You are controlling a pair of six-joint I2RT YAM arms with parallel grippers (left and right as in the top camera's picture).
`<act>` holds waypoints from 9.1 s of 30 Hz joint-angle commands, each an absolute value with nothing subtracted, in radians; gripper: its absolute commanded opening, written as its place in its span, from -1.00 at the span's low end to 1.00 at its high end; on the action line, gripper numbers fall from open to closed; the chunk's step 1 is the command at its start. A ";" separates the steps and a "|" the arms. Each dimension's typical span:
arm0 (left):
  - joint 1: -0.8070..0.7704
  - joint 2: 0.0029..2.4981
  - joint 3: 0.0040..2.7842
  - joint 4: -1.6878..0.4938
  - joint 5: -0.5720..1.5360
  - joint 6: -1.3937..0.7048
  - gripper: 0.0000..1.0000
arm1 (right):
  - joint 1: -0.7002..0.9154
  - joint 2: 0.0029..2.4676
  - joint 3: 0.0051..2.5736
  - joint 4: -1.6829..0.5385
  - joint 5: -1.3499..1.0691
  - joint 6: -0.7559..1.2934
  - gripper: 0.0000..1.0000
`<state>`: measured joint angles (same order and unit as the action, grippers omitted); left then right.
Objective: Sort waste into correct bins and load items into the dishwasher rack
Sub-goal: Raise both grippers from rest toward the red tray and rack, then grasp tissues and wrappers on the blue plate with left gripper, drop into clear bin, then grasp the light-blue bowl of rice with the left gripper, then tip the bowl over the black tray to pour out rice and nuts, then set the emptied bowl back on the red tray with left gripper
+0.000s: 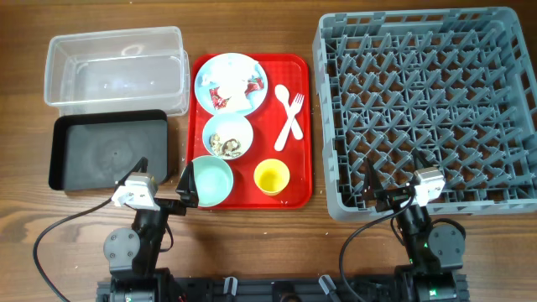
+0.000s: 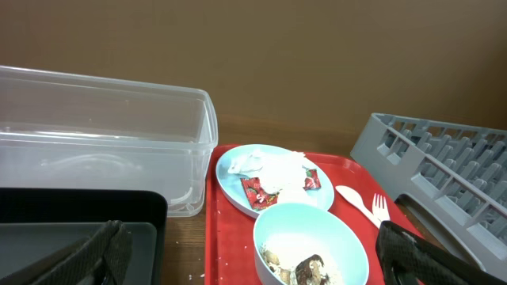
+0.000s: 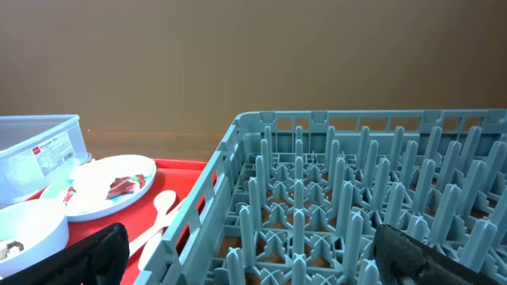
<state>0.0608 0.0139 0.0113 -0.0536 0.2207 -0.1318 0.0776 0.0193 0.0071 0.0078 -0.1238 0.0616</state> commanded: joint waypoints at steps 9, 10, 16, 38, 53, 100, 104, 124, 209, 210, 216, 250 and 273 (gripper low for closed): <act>0.056 0.016 0.006 -0.057 0.211 -0.116 1.00 | 0.073 0.016 0.005 0.011 -0.135 0.052 0.99; 0.056 0.016 0.006 -0.057 0.211 -0.116 1.00 | 0.073 0.016 0.005 0.011 -0.135 0.053 0.99; 0.056 0.016 0.006 -0.057 0.211 -0.116 1.00 | 0.073 0.016 0.005 0.011 -0.135 0.053 1.00; 0.056 0.016 0.006 -0.057 0.211 -0.116 0.99 | 0.073 0.016 0.005 0.011 -0.131 0.052 0.99; 0.056 0.016 0.006 -0.057 0.211 -0.116 1.00 | 0.073 0.016 0.005 0.078 -0.131 0.051 1.00; -0.264 2.408 2.259 -1.162 0.095 0.446 1.00 | 0.073 1.332 1.314 -0.724 -0.278 -0.026 1.00; -0.228 2.483 2.259 -1.159 0.095 0.445 1.00 | 0.073 1.332 1.314 -0.723 -0.278 -0.027 1.00; -0.096 2.266 2.378 -1.185 0.146 -0.062 -0.92 | 0.073 1.332 1.314 -0.722 -0.278 -0.027 1.00; 0.739 1.789 1.049 -0.779 1.327 0.262 -0.92 | 0.073 1.369 1.314 -0.786 -0.290 0.010 1.00; 0.739 1.803 1.049 -0.761 1.367 0.262 -0.92 | 0.073 1.369 1.314 -0.786 -0.290 0.011 1.00; 0.739 1.824 1.049 -0.739 1.577 0.239 -0.92 | 0.073 1.369 1.314 -0.787 -0.290 0.030 0.99; 0.712 1.780 1.052 -0.602 1.577 -0.367 -0.92 | 0.073 1.369 1.314 -0.764 -0.290 0.037 1.00; -0.542 1.760 1.111 -0.530 -0.016 -0.223 -0.76 | 0.073 1.409 1.314 -0.725 -0.303 0.082 0.99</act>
<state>-0.5255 1.7626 1.1103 -0.5163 -0.0032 -0.2398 0.0757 1.4017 1.2938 -0.7349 -0.2737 0.0669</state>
